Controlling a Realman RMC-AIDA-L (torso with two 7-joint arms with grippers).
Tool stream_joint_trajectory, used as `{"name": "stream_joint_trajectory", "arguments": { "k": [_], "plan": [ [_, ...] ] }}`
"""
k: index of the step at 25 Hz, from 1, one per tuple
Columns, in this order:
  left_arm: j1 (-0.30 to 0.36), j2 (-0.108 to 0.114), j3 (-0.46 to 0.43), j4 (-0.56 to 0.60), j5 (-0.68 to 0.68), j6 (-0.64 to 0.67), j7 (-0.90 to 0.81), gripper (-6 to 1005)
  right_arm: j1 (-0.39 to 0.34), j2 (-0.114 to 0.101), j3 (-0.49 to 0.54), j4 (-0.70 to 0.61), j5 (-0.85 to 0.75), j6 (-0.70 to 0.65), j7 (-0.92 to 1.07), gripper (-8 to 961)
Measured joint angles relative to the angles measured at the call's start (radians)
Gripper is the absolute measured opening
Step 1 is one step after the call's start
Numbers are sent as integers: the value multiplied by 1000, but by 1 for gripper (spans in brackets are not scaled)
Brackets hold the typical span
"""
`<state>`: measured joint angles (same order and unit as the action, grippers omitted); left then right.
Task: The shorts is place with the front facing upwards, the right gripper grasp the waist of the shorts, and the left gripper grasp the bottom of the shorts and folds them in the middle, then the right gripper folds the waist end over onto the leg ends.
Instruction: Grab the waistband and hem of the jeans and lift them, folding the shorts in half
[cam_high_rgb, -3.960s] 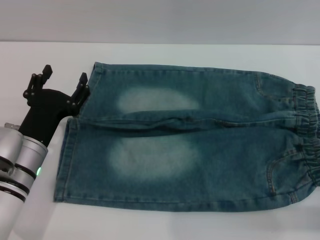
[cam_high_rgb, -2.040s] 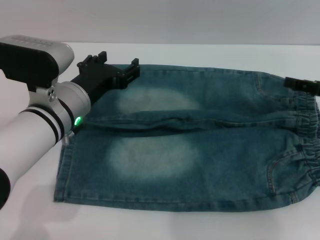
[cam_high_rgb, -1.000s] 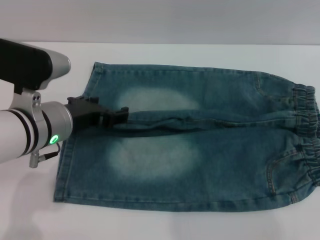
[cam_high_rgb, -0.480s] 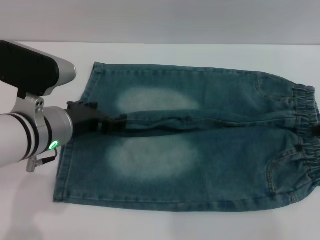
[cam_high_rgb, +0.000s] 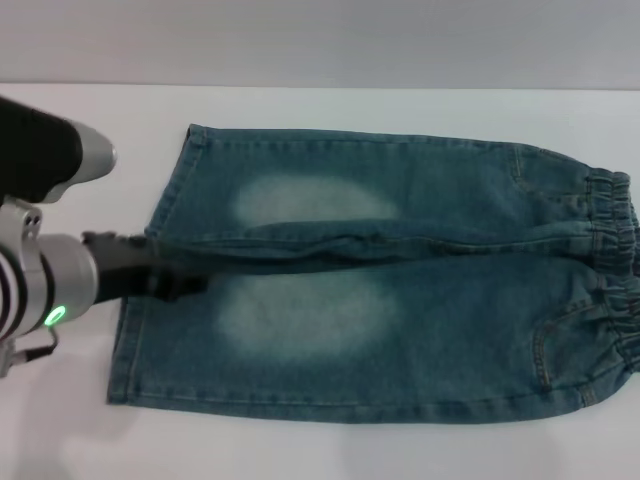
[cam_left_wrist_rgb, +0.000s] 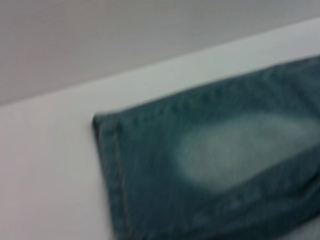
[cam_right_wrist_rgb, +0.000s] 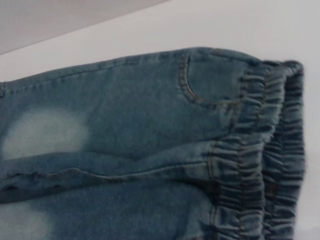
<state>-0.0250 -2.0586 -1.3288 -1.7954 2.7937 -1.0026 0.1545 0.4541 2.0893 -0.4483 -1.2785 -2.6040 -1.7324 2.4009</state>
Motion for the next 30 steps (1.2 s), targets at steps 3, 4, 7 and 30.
{"name": "stream_joint_trajectory", "arguments": {
  "k": [3, 4, 7, 30],
  "plan": [
    [2, 0, 3, -32, 38, -102, -61, 773, -13, 1, 0, 27, 5, 19, 1, 681],
    [1, 0, 3, -35, 40, -118, -74, 770, -17, 2, -1, 40, 9, 29, 1, 681],
    [-5, 0, 3, -48, 47, -179, -122, 761, -22, 2, -8, 62, 16, 50, 1, 681],
    [-69, 0, 55, 9, 95, -380, -270, 695, -13, -5, -59, 135, 30, 114, -5, 676]
  ]
}}
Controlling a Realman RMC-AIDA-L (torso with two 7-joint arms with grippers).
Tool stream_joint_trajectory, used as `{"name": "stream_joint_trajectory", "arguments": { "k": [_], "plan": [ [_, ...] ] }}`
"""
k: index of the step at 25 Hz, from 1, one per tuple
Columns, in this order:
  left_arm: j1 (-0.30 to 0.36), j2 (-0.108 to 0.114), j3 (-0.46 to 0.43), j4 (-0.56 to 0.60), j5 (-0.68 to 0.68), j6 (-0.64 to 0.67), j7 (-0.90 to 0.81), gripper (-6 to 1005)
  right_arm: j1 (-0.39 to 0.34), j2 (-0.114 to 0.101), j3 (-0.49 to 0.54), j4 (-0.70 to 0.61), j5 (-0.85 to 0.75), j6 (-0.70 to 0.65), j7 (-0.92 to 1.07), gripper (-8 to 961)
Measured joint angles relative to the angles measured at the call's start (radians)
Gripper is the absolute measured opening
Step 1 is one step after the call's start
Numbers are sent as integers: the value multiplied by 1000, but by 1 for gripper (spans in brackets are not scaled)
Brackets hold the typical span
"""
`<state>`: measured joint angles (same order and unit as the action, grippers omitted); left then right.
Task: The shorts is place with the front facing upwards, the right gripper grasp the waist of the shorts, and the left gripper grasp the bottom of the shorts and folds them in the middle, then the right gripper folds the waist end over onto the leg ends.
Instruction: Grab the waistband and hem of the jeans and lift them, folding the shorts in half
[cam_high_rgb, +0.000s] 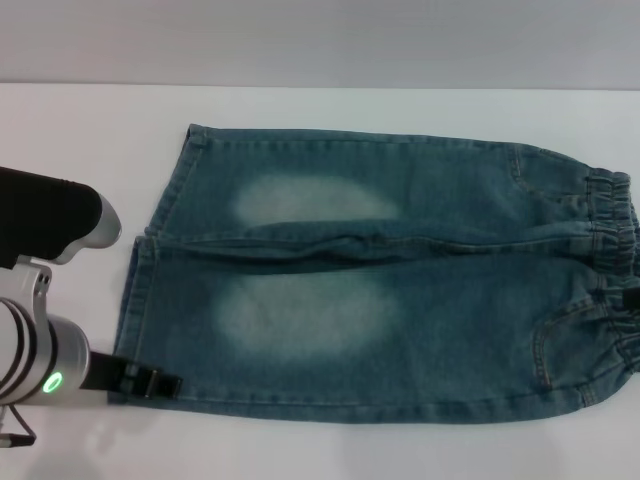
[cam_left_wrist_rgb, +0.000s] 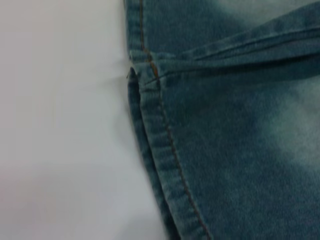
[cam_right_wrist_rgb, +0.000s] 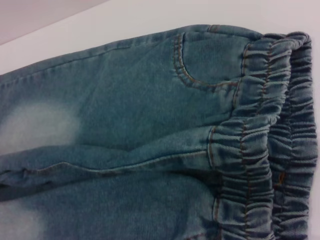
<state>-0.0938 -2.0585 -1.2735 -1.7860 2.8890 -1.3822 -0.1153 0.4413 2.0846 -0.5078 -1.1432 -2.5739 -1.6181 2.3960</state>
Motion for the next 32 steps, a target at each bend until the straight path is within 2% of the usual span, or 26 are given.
{"name": "stream_joint_trajectory", "arguments": {
  "k": [11, 19, 24, 27, 32],
  "plan": [
    [-49, 0, 1, 69, 0, -11, -11, 663, -4, -1, -2, 3, 2, 1, 0, 674],
    [-55, 0, 5, 56, 0, -18, -4, 640, -18, -3, -2, 5, 24, -3, -2, 673],
    [-55, 0, 6, 36, 0, -29, -2, 402, -20, -3, 2, 5, 25, -16, -2, 672],
    [-51, 2, 6, 10, -1, -37, 0, 172, -23, -2, 0, 6, 25, -20, 0, 671],
    [-45, 3, -1, -2, -1, -41, 9, 42, -26, -1, 0, 11, 25, -20, 3, 670]
  ]
}}
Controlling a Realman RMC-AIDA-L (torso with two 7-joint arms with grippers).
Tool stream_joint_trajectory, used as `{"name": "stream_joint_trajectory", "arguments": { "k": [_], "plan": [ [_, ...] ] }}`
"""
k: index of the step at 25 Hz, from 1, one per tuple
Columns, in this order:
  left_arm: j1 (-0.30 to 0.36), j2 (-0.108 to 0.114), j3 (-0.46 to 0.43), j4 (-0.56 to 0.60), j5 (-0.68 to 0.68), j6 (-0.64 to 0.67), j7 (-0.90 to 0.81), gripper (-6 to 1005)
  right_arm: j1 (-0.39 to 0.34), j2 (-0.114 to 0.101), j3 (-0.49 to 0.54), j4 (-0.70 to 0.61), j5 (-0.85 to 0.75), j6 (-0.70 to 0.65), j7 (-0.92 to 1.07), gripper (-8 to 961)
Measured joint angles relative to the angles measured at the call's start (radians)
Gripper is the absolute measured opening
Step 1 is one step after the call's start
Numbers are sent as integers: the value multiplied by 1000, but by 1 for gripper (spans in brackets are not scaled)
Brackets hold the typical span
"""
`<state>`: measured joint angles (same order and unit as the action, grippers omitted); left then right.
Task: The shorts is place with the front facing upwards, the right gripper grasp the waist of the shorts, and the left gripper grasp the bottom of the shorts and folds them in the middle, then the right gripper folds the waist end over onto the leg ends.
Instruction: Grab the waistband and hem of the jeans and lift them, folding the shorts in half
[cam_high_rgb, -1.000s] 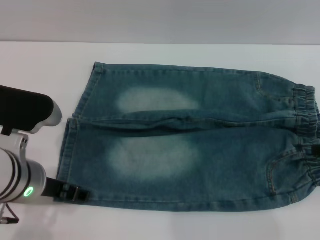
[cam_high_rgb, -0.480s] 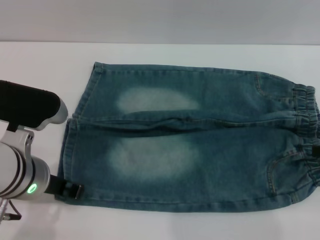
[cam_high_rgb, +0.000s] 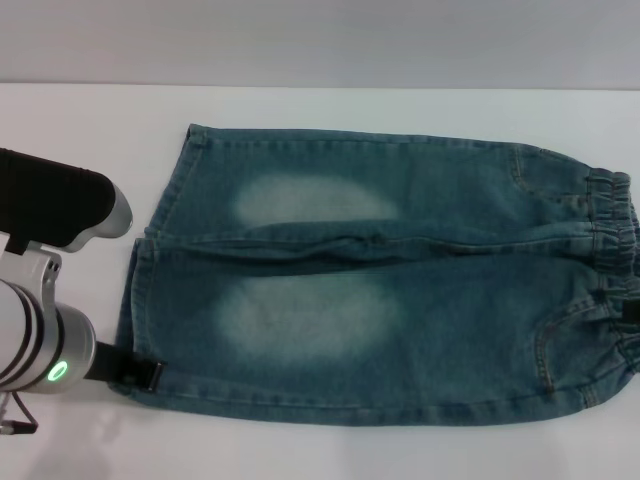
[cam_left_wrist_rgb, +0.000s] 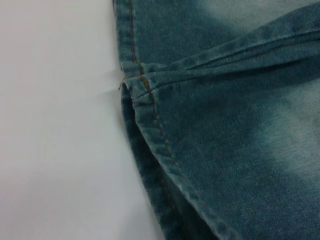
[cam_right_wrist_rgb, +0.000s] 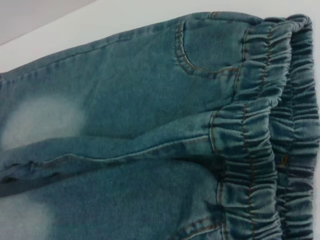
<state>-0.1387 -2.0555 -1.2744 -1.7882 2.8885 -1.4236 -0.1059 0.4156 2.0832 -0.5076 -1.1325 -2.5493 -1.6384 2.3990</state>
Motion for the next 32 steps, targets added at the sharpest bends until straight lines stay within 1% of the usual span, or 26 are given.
{"name": "stream_joint_trajectory", "arguments": {
  "k": [13, 16, 17, 25, 28, 32],
  "plan": [
    [10, -1, 1, -20, 0, -2, 16, 42, -10, -2, -2, 66, 0, 17, -1, 667],
    [6, -1, 3, -24, 0, -7, 16, 42, -14, -2, -2, 56, 0, 16, -2, 667],
    [4, -1, 4, -23, 0, -9, 16, 42, -17, -1, 2, 26, 0, 4, -2, 667],
    [3, -3, 6, -24, 0, -16, 17, 42, -39, 2, 12, -54, 2, -59, 6, 665],
    [2, -3, 8, -24, 0, -16, 13, 42, -51, 5, 12, -70, 4, -85, 8, 665],
    [3, -3, 9, -24, 0, -17, 11, 42, -56, 5, 12, -71, 4, -87, 8, 664]
  ]
}}
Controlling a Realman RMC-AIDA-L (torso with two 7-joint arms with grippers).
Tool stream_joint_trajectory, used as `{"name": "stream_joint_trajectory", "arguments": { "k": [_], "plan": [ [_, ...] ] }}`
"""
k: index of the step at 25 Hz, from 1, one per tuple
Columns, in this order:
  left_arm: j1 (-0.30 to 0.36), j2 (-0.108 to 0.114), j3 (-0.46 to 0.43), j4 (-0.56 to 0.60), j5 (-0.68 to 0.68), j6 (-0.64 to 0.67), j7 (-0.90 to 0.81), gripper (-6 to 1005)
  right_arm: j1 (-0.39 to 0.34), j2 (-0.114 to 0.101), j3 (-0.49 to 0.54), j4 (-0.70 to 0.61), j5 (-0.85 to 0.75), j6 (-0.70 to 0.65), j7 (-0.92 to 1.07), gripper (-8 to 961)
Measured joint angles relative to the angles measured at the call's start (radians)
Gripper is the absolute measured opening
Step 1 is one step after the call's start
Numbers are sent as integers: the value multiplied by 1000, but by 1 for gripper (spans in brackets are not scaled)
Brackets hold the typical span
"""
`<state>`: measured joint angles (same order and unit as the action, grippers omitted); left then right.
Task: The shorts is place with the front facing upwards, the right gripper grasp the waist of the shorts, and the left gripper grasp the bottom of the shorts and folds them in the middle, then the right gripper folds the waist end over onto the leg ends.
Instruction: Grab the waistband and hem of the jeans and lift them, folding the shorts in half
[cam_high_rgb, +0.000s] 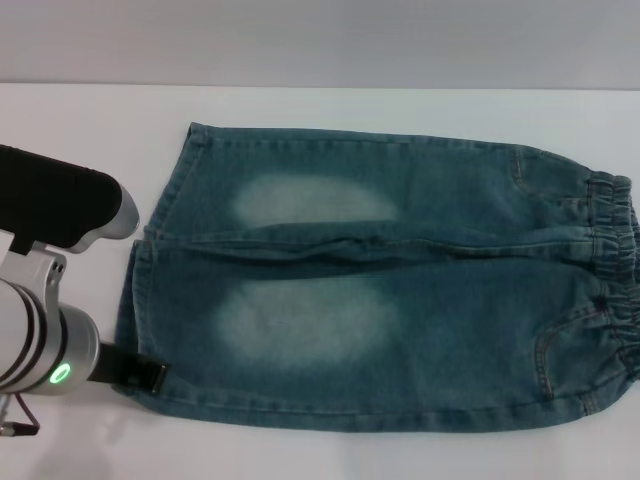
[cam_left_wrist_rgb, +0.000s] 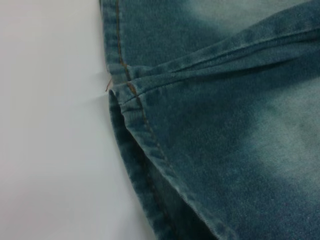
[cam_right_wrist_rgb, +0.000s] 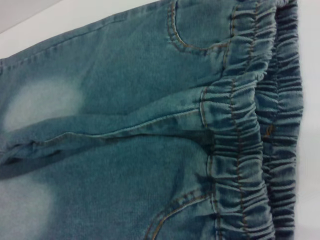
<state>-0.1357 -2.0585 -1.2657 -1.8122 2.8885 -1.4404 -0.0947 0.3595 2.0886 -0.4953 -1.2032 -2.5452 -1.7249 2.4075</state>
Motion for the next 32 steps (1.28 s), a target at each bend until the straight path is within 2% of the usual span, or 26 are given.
{"name": "stream_joint_trajectory", "arguments": {
  "k": [30, 32],
  "plan": [
    [-10, 0, 3, -4, 0, -6, 2, 43, 10, -4, -55, 66, -13, 86, 8, 658],
    [-10, 0, 3, -4, 0, -6, 3, 43, 9, -5, -55, 65, 2, 85, 8, 594]
  ]
}}
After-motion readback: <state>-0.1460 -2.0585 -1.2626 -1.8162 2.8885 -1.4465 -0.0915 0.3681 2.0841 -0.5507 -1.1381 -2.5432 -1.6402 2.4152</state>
